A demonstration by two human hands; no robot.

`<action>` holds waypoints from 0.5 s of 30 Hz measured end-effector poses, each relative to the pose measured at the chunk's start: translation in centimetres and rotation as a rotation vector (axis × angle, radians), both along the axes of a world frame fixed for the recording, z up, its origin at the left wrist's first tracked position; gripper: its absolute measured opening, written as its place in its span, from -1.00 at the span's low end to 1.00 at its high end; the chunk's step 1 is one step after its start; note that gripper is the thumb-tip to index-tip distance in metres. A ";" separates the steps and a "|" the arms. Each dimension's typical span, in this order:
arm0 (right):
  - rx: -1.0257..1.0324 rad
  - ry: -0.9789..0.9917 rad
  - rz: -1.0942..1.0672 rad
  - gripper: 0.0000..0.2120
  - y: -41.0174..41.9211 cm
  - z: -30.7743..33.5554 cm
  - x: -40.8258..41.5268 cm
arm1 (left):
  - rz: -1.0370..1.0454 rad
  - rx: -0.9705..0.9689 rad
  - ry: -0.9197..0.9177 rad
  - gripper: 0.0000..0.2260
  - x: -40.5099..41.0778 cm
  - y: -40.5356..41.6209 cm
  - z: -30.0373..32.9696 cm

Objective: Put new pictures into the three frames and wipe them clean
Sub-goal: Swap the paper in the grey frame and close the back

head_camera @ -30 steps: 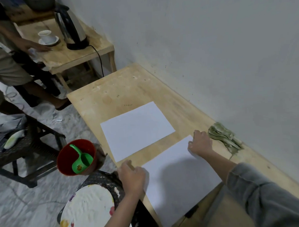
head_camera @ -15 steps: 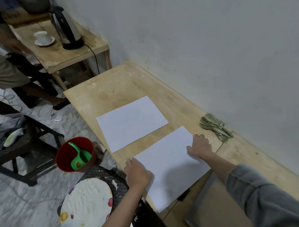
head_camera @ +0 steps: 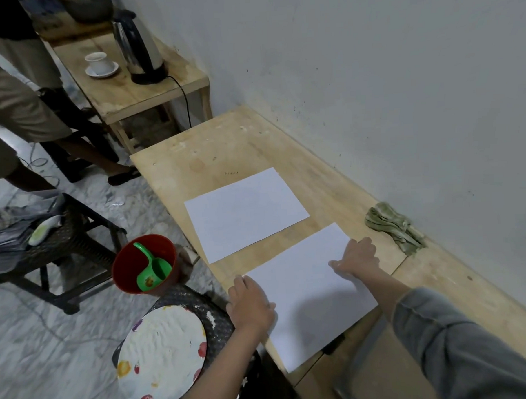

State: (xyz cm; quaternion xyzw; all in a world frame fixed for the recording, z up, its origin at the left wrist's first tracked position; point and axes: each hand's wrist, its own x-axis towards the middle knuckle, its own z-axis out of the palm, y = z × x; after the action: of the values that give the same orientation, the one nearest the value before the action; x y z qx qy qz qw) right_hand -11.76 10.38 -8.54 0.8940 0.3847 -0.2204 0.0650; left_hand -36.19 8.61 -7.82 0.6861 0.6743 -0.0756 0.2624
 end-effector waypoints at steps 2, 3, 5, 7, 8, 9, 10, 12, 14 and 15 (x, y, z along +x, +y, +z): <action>0.005 0.004 0.002 -0.31 -0.1 0.1 0.0 | -0.014 -0.006 0.016 -0.26 0.0 0.0 0.0; 0.015 0.004 0.012 -0.31 -0.3 0.1 0.0 | -0.020 0.000 0.024 -0.26 0.0 0.0 0.0; 0.044 0.004 0.029 -0.31 -0.6 -0.1 -0.1 | -0.035 0.018 0.044 -0.26 0.1 -0.1 0.0; 0.070 0.011 0.018 -0.30 -0.9 -0.3 -0.1 | -0.042 0.025 0.058 -0.25 0.1 -0.2 -0.1; 0.078 0.018 0.012 -0.29 -0.9 -0.2 -0.1 | -0.042 0.024 0.060 -0.25 0.1 -0.2 -0.1; 0.083 0.025 0.006 -0.28 -0.9 -0.2 -0.1 | -0.042 0.022 0.060 -0.25 0.1 -0.2 -0.2; 0.087 0.035 -0.002 -0.27 -0.8 -0.1 0.0 | -0.041 0.020 0.060 -0.25 0.1 -0.2 -0.2; 0.096 0.061 -0.024 -0.26 -0.6 0.1 0.1 | -0.042 0.020 0.063 -0.25 0.2 -0.2 -0.2; 0.101 0.077 -0.038 -0.26 -0.6 0.3 0.2 | -0.055 0.029 0.076 -0.25 0.2 -0.2 -0.2; 0.106 0.080 -0.039 -0.27 -0.5 0.3 0.2 | -0.064 0.039 0.084 -0.26 0.2 -0.1 -0.2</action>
State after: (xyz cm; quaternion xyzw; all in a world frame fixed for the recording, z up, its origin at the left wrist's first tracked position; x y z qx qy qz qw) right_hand -11.52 9.87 -8.22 0.8941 0.3805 -0.2363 -0.0020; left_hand -36.03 8.47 -8.01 0.7085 0.6638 -0.0997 0.2179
